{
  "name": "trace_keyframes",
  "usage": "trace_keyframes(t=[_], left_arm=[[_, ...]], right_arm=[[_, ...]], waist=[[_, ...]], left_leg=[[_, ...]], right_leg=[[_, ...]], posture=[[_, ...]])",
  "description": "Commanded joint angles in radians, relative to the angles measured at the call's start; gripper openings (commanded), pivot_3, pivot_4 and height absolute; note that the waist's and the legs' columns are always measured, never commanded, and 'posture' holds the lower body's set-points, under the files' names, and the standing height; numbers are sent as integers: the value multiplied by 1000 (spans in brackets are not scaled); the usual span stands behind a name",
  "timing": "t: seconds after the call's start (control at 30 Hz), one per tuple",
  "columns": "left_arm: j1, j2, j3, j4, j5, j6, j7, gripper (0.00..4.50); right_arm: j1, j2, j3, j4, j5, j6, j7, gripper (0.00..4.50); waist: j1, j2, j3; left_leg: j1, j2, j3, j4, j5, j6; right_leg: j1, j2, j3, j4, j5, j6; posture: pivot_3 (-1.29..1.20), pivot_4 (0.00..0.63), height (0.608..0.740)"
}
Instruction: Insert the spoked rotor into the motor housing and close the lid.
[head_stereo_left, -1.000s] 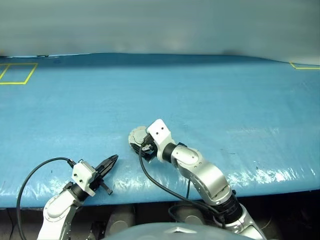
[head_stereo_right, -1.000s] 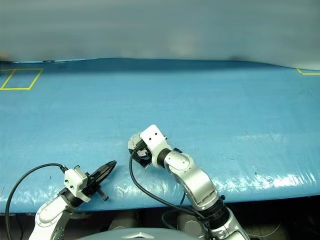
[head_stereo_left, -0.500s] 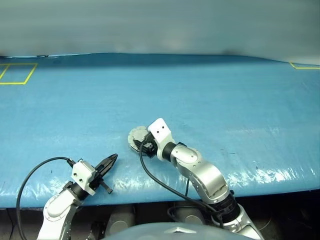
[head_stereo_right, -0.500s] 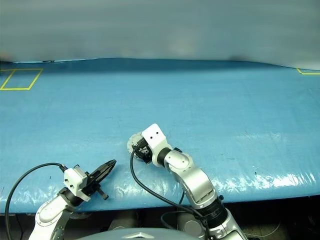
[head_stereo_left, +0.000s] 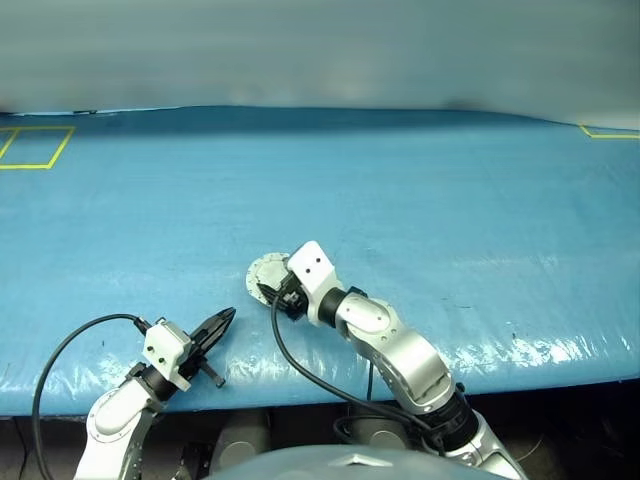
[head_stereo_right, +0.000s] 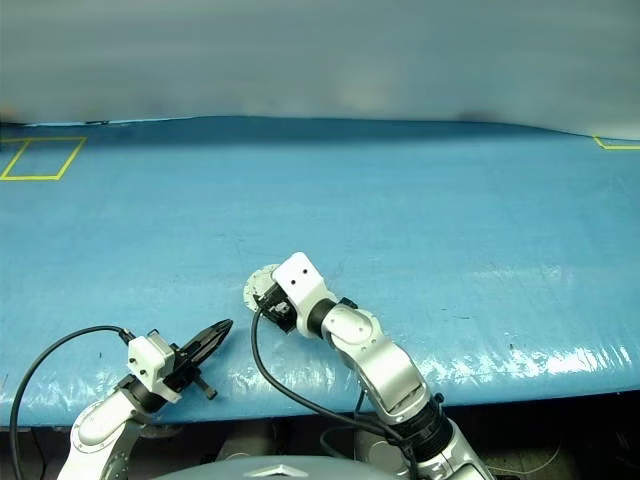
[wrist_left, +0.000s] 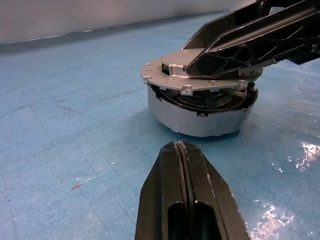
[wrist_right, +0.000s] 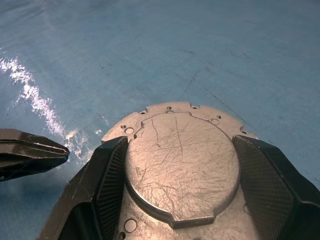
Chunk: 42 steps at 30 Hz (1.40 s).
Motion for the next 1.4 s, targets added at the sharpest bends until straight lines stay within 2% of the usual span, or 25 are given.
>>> trace_keyframes(t=[0.03, 0.33, 0.6, 0.8, 1.0, 1.4], left_arm=[[2, 3, 6, -40, 5, -16, 0, 0], [0, 2, 3, -40, 5, -17, -1, 0], [-4, 3, 5, -34, 5, -16, 1, 0], [-3, 2, 5, -34, 6, -18, 0, 0], [-1, 2, 0, -36, 7, -18, -4, 0], [0, 2, -1, -40, 8, -16, 5, 0]], right_arm=[[-13, 0, -14, 2, 29, -16, 43, 3014], [-99, -52, -43, 115, 55, -21, 172, 3014], [-122, -93, -20, 203, 27, -89, 251, 3014], [-142, -109, -44, 198, 41, -116, 290, 3014], [-187, -120, -99, 170, 82, -42, 319, 3014], [-214, -157, -67, 239, 63, -101, 384, 3014]], waist=[[0, 0, 0], [-1, 0, 0], [-2, 0, 0], [-1, 0, 0], [0, 0, 0], [2, 0, 0]], left_leg=[[0, 0, 0, 0, 0, 0], [1, 0, 0, 0, 0, 0], [2, 0, 0, 0, 0, 0], [3, 0, 0, 0, 0, 0], [3, 0, 0, 0, 0, 0], [2, 0, 0, 0, 0, 0]], right_leg=[[0, 0, 0, 0, 0, 0], [1, 0, 0, 0, 0, 0], [1, 0, 0, 1, 0, 0], [2, 0, 0, 1, 0, 0], [2, 0, 0, 1, 0, 0], [2, 0, 0, 0, 1, 1]], posture=[[0, 150, 740], [0, 150, 740], [0, 150, 740], [0, 150, 740], [0, 150, 740], [0, 150, 740]])
